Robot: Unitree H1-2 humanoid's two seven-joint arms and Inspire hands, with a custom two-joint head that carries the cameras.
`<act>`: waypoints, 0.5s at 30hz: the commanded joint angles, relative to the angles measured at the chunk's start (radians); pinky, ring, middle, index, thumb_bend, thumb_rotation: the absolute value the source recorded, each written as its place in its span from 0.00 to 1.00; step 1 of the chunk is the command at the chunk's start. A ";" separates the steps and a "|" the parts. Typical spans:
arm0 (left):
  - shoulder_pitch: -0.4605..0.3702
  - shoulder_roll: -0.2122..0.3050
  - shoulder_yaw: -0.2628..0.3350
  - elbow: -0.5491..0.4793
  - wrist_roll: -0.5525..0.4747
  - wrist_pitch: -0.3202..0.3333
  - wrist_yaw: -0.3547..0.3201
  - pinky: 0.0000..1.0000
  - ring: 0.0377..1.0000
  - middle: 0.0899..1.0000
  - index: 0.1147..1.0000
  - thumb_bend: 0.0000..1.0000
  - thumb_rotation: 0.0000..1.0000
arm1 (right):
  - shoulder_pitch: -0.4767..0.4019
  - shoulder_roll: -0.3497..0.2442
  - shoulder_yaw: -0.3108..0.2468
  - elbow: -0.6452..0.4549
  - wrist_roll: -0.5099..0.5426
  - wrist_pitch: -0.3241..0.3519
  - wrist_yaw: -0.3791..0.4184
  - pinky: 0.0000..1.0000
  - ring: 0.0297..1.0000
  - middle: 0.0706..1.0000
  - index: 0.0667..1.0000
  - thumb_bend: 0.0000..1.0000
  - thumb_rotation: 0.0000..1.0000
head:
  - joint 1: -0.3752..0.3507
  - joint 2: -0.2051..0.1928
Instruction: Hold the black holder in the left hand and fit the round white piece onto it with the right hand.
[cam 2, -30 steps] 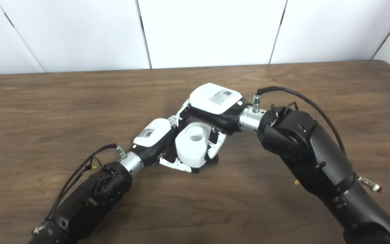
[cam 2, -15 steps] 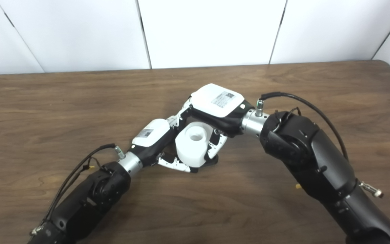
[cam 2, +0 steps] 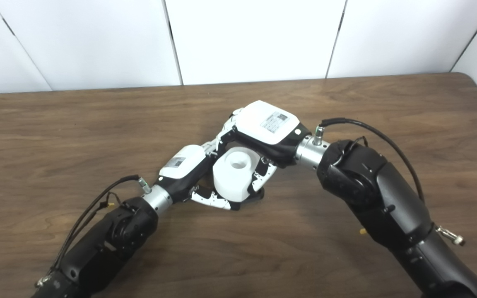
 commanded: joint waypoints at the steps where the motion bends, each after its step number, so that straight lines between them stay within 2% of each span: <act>1: 0.058 0.014 -0.055 0.030 0.034 0.027 -0.116 0.97 1.00 0.99 0.42 0.52 0.07 | -0.007 0.001 0.010 0.040 -0.060 -0.001 0.003 0.84 0.76 0.65 0.44 0.53 0.14 | 0.000 0.000; 10: 0.059 0.015 -0.052 0.026 0.033 0.033 -0.117 0.97 1.00 0.99 0.42 0.52 0.07 | 0.000 -0.014 0.018 0.041 -0.044 -0.070 -0.001 0.82 0.75 0.64 0.44 0.53 0.14 | -0.001 0.008; 15: 0.055 0.016 -0.051 0.035 0.034 0.026 -0.112 0.97 1.00 0.99 0.42 0.52 0.07 | 0.007 -0.031 0.023 0.016 0.006 -0.076 0.045 0.83 0.76 0.64 0.44 0.53 0.13 | -0.002 0.009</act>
